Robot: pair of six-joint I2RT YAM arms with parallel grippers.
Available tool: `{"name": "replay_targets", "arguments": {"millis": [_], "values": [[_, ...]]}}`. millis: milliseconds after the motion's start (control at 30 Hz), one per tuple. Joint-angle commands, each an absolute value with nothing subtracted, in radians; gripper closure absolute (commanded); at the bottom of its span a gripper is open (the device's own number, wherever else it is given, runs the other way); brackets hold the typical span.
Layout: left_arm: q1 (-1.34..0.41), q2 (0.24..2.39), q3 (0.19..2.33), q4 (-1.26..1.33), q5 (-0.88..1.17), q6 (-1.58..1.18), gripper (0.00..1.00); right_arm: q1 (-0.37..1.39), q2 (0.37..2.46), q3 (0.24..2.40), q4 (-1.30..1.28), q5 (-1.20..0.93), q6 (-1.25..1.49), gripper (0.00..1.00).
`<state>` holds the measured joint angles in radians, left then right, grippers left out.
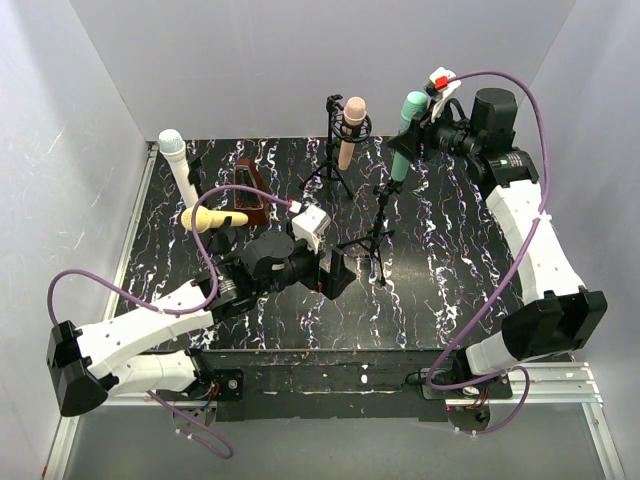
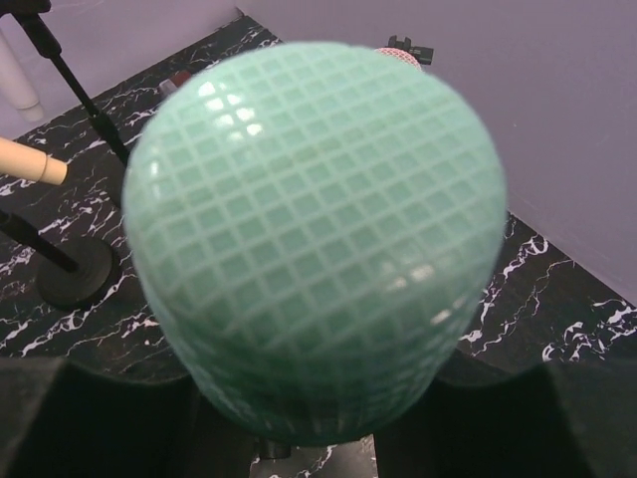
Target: Attach the microphones to the stand
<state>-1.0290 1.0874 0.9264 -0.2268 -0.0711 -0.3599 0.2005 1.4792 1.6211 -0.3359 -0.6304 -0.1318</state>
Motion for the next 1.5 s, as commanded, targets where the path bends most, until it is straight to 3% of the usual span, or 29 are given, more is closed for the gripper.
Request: {"name": "replay_targets", "arguments": {"millis": [0,500,1000,1067,1133,1200,1467], "values": [[-1.026,1.049,0.92,-0.225,-0.08,-0.364,0.02,0.207,1.48,1.539,-0.425,-0.614,-0.144,0.99],[-1.026,1.025,0.896,-0.221,-0.071,-0.388,0.02,0.201,1.457,1.361,-0.328,-0.62,0.044,0.99],[-1.026,1.008,0.891,-0.224,-0.069,-0.394,0.02,0.178,1.497,1.316,-0.336,-0.675,0.123,0.98],[-1.026,1.005,0.893,-0.224,-0.071,-0.394,0.02,0.178,1.477,1.331,-0.336,-0.696,0.112,0.82],[-1.026,1.005,0.893,-0.224,-0.069,-0.394,0.02,0.179,1.463,1.357,-0.351,-0.709,0.1,0.55],[-1.026,1.003,0.897,-0.224,-0.066,-0.396,0.02,0.178,1.447,1.387,-0.37,-0.709,0.077,0.4],[-1.026,0.986,0.9,-0.219,-0.046,-0.402,0.02,0.146,1.359,1.45,-0.382,-0.741,0.072,0.22]]}}
